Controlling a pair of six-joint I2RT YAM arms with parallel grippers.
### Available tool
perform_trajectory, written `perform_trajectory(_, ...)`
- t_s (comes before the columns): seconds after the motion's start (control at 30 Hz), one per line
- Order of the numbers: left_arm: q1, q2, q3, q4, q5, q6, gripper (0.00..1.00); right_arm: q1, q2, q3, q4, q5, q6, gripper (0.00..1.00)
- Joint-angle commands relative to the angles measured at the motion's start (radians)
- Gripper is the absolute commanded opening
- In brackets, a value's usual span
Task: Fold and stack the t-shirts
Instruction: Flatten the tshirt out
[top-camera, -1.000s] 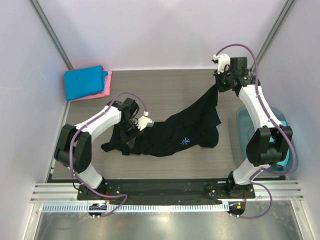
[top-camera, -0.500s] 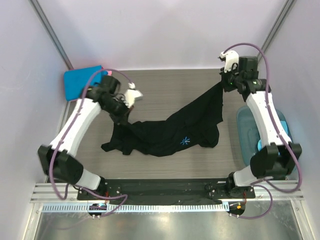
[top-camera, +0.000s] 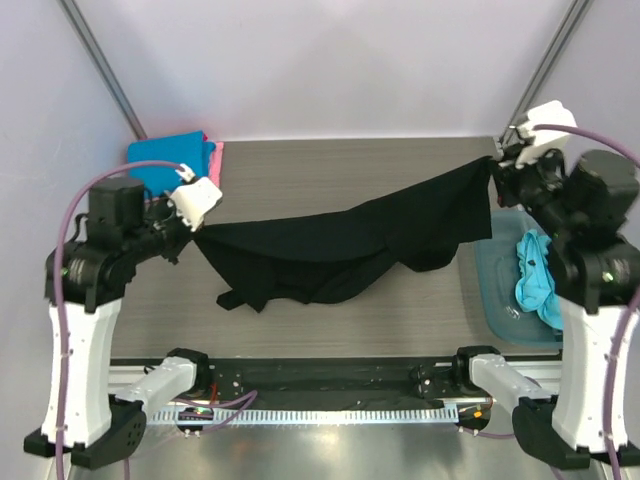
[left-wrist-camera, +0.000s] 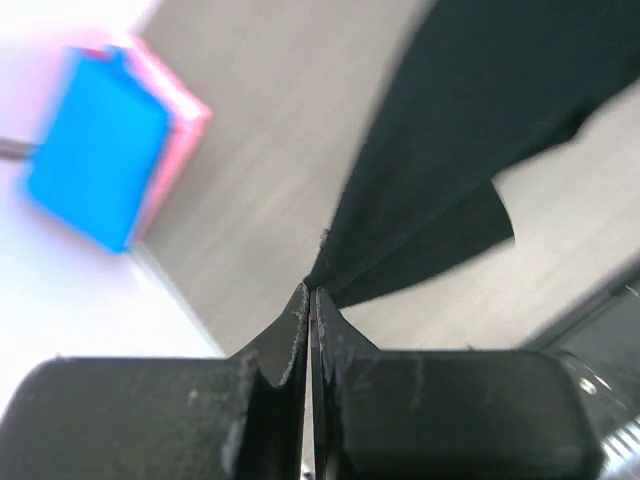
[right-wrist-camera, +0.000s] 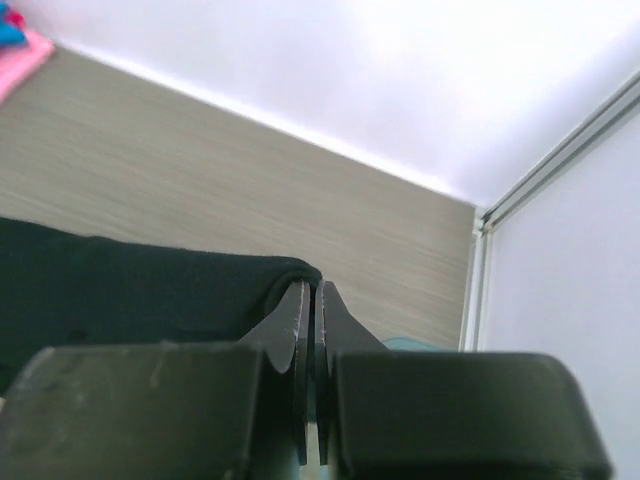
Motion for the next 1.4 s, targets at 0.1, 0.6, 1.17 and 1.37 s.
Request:
perform_trajectory(0.1,0.008,-0.114,0.194,0.102,-0.212,-0.042,0.00,-0.005,-0.111,0.233,-0.102,0.022,0.089,0.01)
perform_trajectory(0.6,0.008,-0.060,0.024,0.255,-0.254,-0.010,0.00,-0.003,-0.108,-0.108,-0.078,0.014,0.031,0.01)
perform_trajectory(1.17,0.067,0.340,-0.214,0.455,-0.237,0.001,0.00,-0.005,0.850,-0.045,0.309,-0.092,-0.001,0.02)
perform_trajectory(1.37,0.092,0.423,-0.172,0.455,-0.213,-0.021,0.00,0.000,1.032,0.267,0.320,0.046,0.008,0.46)
